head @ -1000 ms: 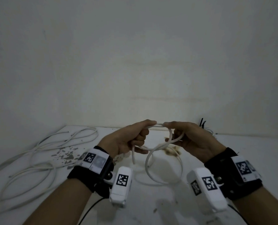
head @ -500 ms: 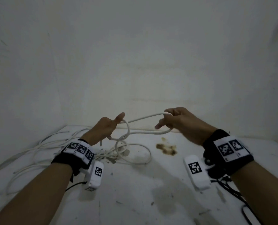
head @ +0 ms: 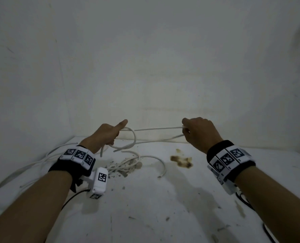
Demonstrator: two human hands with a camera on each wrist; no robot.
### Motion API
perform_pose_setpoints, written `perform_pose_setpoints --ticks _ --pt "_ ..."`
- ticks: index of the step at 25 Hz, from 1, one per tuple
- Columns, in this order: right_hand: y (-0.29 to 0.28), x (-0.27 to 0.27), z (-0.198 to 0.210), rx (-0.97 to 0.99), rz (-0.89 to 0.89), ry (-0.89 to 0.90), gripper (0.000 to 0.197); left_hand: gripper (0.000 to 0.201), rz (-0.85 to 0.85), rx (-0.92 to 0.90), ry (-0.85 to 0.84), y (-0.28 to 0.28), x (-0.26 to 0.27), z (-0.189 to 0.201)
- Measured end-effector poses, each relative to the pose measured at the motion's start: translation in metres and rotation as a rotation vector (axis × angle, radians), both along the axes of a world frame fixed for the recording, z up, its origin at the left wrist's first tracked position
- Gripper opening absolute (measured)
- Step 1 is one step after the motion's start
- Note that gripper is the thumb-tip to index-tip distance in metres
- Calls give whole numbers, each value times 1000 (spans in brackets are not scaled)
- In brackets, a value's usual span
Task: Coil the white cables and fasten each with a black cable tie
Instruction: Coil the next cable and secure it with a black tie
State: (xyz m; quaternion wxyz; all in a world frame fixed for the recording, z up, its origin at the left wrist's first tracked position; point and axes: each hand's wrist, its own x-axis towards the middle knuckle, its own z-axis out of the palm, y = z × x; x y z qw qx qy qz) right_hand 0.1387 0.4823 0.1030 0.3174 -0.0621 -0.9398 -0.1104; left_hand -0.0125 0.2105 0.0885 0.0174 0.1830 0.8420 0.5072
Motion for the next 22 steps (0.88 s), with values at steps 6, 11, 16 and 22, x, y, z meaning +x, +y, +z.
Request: perform_pose_setpoints --ticks 6,11,16,22 --pt "19 -11 6 -269 -216 -317 37 61 -135 -205 21 -11 10 11" --pt "-16 -12 2 -510 93 -396 83 57 -51 99 -122 -8 13 13" --pt "-93 -23 18 -714 525 -402 44 45 -244 194 -206 8 39 27" --pt "-102 -20 18 -1019 603 -182 29 45 -239 498 -366 3 51 31"
